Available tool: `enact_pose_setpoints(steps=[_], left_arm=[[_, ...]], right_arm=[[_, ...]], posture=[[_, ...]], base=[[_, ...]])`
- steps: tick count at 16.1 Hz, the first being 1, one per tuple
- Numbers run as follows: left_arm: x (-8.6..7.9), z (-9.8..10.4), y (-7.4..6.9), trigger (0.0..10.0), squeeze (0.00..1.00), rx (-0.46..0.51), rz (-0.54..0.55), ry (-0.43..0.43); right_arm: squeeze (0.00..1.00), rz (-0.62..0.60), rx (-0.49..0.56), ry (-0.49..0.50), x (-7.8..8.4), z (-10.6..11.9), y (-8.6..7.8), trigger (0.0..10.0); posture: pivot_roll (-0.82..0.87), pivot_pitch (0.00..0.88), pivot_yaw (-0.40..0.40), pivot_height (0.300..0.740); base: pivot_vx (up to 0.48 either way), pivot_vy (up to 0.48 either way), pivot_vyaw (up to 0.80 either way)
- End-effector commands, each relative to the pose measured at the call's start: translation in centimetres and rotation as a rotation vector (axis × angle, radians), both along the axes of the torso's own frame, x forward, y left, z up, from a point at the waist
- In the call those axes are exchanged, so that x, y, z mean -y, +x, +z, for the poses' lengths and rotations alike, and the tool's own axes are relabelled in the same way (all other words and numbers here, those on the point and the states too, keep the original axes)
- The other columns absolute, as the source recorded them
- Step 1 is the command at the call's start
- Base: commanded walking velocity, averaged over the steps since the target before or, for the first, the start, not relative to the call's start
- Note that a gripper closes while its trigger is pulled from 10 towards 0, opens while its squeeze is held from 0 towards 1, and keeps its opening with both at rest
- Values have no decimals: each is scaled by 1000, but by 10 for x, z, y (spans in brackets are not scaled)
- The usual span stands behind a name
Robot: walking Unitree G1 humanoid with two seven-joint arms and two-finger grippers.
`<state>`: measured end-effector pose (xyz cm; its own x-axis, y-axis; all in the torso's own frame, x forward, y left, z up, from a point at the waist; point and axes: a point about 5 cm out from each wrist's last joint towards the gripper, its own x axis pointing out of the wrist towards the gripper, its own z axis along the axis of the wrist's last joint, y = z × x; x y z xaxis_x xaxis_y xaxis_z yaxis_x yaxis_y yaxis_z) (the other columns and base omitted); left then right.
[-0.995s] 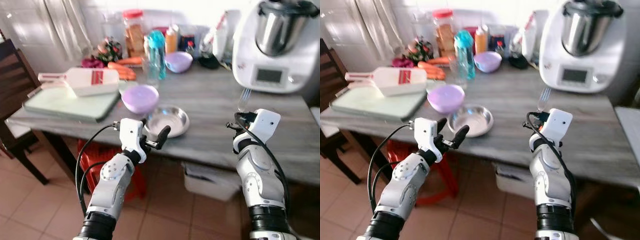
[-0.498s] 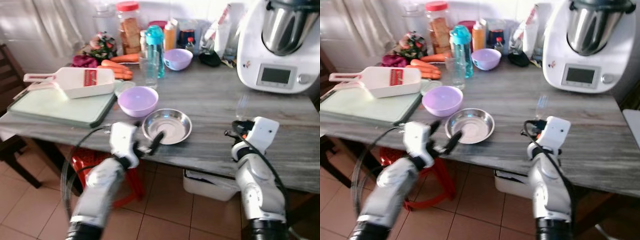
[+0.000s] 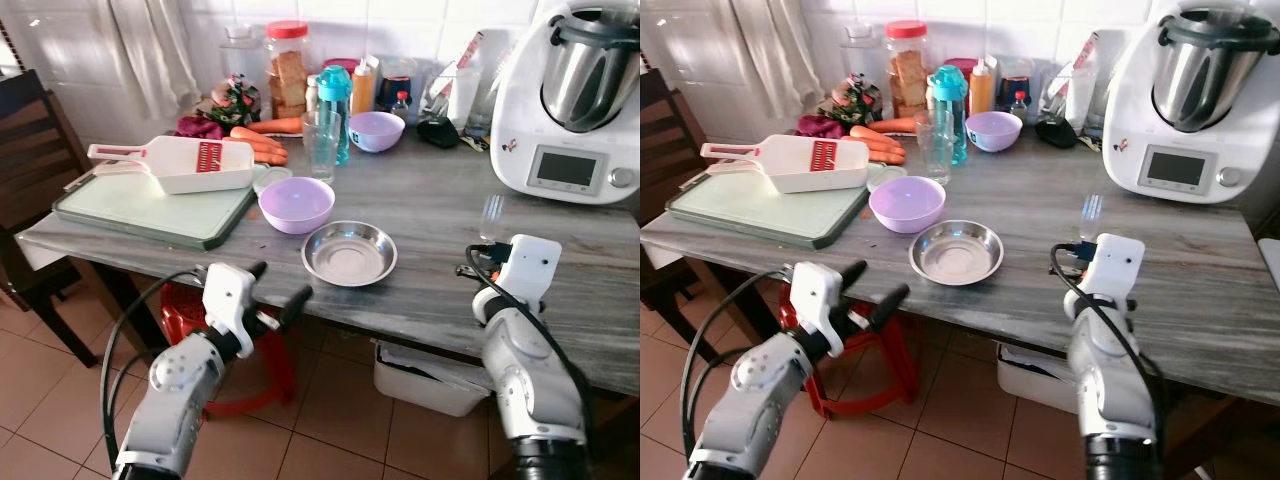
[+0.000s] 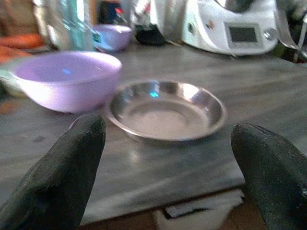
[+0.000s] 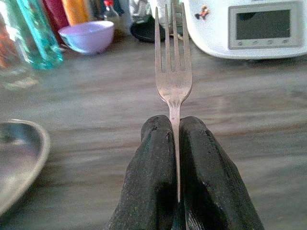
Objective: Setting the table
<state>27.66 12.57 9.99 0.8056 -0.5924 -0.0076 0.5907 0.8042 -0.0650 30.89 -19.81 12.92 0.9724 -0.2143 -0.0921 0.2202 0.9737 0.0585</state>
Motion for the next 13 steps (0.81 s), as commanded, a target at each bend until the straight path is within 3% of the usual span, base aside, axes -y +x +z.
enact_pose_setpoints(steps=[1, 4, 6, 7, 9, 13], left_arm=[[2, 2, -3, 10000, 0, 12, -39, 15], [5, 1, -9, 10000, 0, 6, -101, 34], [5, 2, -10, 10000, 0, 6, -113, 38], [5, 2, -10, 10000, 0, 6, -119, 40], [5, 2, -12, 10000, 0, -1, -142, 48], [7, 2, -16, 10000, 0, -7, -172, 53]], right_arm=[[0, 41, 17, 3, -7, 5, 6, 10000], [0, 59, -31, 73, -8, -3, 15, 10000], [0, 47, -56, 207, -16, -7, 25, 10000], [0, 76, -54, 151, -23, -6, 29, 10000], [0, 66, -107, 252, -32, -14, 35, 10000], [0, 56, -155, 270, -40, -22, 39, 10000]], posture=[[-30, 0, 13, 740], [-25, 2, 17, 740], [-19, 6, 23, 740], [-13, 11, 26, 740], [-4, 15, 29, 740], [4, 19, 33, 740]], base=[[0, 0, 0], [0, 0, 0], [0, 0, 0], [0, 0, 0], [0, 0, 0], [0, 0, 0]])
